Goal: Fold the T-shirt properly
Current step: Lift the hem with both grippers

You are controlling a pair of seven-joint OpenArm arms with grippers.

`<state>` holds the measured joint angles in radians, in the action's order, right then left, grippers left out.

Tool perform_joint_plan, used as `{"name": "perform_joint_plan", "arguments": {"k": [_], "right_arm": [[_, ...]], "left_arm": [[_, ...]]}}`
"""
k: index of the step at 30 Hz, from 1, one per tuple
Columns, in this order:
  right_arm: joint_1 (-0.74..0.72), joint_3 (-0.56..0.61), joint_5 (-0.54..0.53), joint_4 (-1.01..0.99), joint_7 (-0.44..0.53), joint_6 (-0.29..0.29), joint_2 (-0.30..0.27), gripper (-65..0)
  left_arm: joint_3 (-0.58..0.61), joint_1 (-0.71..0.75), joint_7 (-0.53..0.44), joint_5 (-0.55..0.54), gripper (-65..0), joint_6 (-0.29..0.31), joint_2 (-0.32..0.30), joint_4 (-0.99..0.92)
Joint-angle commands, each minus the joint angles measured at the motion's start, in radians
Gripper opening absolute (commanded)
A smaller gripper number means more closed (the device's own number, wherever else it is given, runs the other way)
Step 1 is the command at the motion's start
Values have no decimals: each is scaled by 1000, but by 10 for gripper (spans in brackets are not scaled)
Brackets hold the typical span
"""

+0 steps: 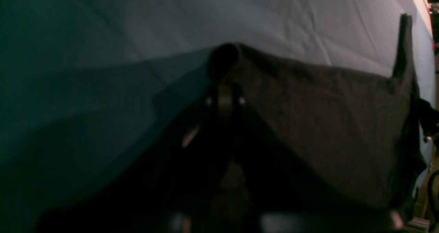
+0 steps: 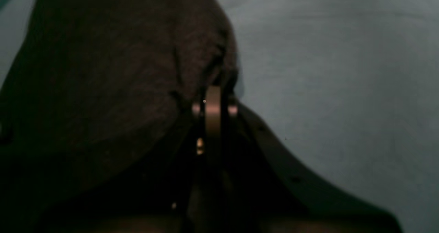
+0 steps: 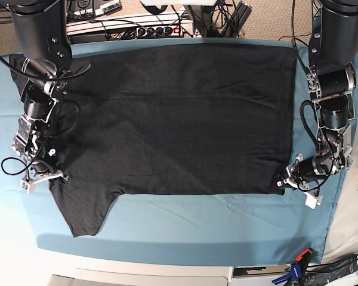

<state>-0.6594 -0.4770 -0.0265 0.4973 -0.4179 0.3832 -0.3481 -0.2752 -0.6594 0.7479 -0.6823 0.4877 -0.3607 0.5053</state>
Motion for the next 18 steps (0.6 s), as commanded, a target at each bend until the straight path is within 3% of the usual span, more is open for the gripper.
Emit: {"name": "perform_joint_plan", "arguments": {"k": [1,8,12,18], "right_arm": [[-30,-1,-6,11,10,6,-13,-650],[-30,-1,-6,13,0,18,-29,-650],[-30,-1,-6,14,-1,74,-60,-650],[21,0,-77,117,-23,213,-101,-650]], "left_arm": [[0,-31,-14,-22,-650,11,-13,12],[0,-31,-7,-44,-650,13,-14,12],[0,-31,34,-103,-650,73,-14,12],[0,-31,118,-249,-650,148,-20,12]]}}
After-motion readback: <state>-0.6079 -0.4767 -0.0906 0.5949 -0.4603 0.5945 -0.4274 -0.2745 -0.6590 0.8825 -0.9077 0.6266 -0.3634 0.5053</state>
